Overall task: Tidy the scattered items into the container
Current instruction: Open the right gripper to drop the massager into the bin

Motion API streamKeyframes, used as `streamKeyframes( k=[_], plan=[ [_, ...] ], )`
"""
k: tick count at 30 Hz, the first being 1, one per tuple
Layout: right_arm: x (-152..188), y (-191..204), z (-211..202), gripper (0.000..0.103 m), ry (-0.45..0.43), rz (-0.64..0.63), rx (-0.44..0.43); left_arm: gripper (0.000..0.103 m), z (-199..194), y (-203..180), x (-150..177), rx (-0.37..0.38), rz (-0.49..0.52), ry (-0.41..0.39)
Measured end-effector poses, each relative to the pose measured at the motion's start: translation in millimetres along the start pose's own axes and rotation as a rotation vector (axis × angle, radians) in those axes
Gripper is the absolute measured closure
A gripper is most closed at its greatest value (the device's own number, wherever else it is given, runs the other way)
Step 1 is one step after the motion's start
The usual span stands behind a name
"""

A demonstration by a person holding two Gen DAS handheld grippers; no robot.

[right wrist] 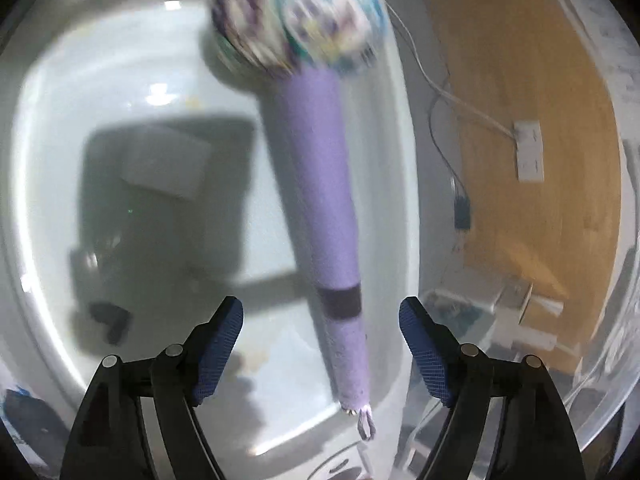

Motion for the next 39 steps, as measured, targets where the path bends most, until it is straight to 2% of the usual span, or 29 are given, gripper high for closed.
streamKeyframes(
  k=[4,6,7,9,14,25,30,34,39],
  plan=[
    [-29.2,9.1,-17.0,0.025,-0.103,-0.029,0.024,0.011,-10.1,7.0,10.7,0.008,-0.08,-0.007],
    [-42.6,12.7,-23.6,0.073,-0.151,-0.034,0.028,0.011,-15.3,11.3,14.8,0.011,-0.104,-0.008],
    [-46.2,12.3,-24.2,0.1,-0.158,-0.033,0.045,0.011,-17.9,13.5,16.9,0.012,-0.115,-0.009],
    [-52.6,14.9,-23.9,0.1,-0.17,-0.024,0.034,0.011,-22.2,17.6,20.5,0.01,-0.133,-0.009],
    [-58.5,24.1,-9.9,0.1,-0.138,-0.064,0.049,0.011,-27.6,25.0,24.3,-0.002,-0.151,-0.015],
    [-64.1,17.0,13.2,0.101,-0.118,0.001,0.036,0.011,-20.0,26.9,32.3,-0.005,-0.158,0.0],
    [-59.1,16.5,11.1,0.101,-0.115,0.072,-0.066,0.011,-16.6,21.4,35.3,0.001,-0.156,0.007],
    [-57.6,10.3,-3.3,0.101,-0.124,0.16,-0.193,0.01,-16.0,15.8,36.7,0.002,-0.147,0.01],
    [-48.9,-23.2,-22.1,0.101,-0.141,0.267,-0.215,0.01,-21.5,10.2,36.0,0.009,-0.141,0.007]
  ],
)
Point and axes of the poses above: each gripper's, at about its wrist camera, not at the fingertips, and z roughly the way its jaws point, y to its left, x to its underside, the point moved 9 cm from there along z, roughly the way its jaws point, and after that the axes turned 6 degrees about -y, right-handed, at the moved point
